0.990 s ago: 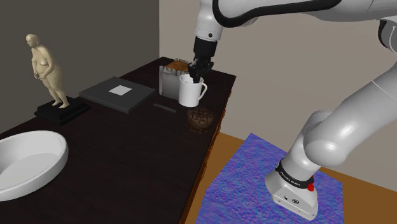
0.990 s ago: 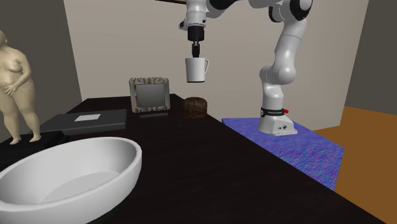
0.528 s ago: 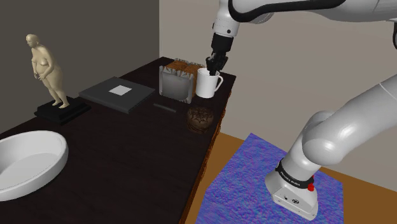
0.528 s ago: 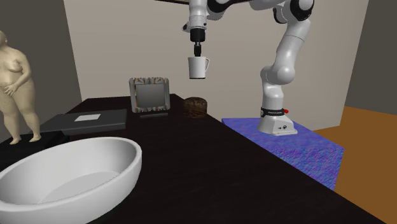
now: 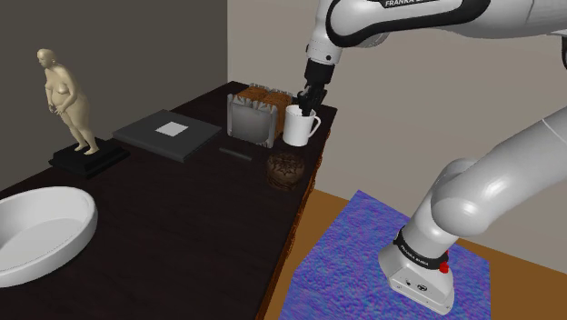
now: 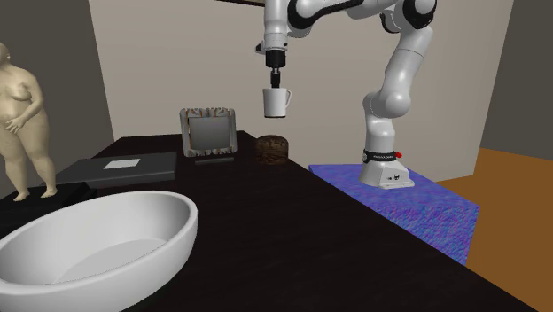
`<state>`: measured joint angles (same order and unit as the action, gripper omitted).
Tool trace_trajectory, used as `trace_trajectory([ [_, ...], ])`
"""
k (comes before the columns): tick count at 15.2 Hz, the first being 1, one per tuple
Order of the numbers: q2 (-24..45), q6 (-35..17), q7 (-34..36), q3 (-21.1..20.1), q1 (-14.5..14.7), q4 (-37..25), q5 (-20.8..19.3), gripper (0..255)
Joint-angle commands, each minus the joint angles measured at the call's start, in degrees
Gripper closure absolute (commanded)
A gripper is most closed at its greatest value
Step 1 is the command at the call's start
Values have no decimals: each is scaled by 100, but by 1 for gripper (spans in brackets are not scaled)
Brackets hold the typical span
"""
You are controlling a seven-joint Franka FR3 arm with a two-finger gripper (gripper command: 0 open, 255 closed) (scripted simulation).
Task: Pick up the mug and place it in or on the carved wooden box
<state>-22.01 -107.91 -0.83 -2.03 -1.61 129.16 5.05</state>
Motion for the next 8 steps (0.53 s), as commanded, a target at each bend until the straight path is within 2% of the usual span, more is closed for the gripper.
trace_trajectory([
  [1, 41, -174, -22, 4, -3, 129, 2, 255],
  [8, 153, -730, -59, -6, 3, 574, 23, 255],
])
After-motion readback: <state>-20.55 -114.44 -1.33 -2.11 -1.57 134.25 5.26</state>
